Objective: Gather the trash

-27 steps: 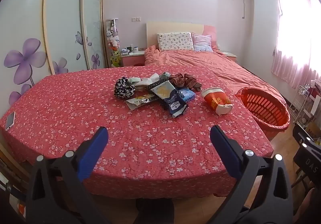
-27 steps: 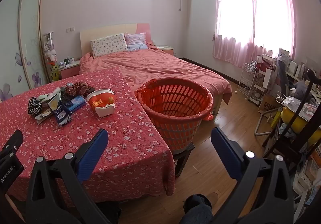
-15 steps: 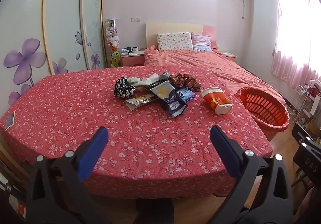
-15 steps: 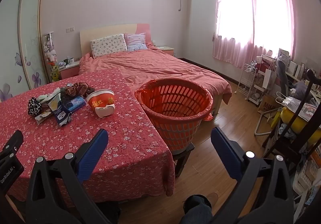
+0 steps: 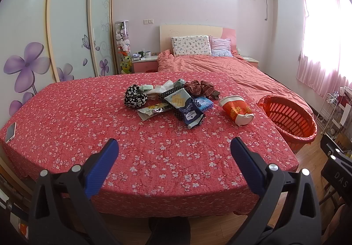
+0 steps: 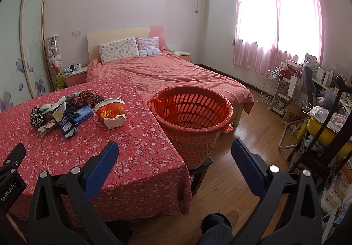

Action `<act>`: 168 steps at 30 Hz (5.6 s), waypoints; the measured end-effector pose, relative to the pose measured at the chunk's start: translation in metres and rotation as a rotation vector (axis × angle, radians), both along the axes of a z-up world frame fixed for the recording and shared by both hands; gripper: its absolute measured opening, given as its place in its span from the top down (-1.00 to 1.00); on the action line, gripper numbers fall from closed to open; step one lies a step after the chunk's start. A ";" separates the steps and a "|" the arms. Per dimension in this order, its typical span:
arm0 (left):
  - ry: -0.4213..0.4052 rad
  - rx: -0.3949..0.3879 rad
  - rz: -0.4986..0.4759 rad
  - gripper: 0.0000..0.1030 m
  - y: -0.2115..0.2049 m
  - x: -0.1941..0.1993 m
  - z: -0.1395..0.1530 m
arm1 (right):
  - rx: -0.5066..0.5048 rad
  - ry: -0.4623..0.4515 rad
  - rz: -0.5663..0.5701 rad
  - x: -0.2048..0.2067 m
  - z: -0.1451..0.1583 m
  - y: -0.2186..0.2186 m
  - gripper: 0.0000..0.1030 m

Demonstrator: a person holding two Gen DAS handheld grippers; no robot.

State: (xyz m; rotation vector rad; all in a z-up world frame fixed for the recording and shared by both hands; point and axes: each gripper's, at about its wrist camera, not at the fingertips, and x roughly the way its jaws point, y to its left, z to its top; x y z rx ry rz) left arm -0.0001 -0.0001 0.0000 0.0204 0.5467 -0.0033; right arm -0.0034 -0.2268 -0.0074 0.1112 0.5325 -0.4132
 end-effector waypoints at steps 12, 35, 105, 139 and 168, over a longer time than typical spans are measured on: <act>0.000 0.000 0.000 -0.93 0.000 0.000 0.000 | -0.001 0.000 0.000 0.000 -0.001 0.000 -0.96; 0.001 -0.002 0.000 -0.93 0.000 0.000 0.000 | -0.001 0.001 0.000 0.001 -0.001 0.002 -0.96; 0.284 -0.061 0.122 -0.46 0.135 0.267 -0.070 | 0.209 0.311 0.312 0.227 -0.071 0.025 -0.76; 0.138 -0.122 -0.088 0.71 0.088 0.218 0.011 | 0.179 0.144 0.330 0.188 -0.011 -0.004 -0.51; 0.193 -0.194 -0.612 0.71 -0.209 0.218 0.008 | 0.191 0.037 0.042 0.167 -0.016 -0.158 -0.51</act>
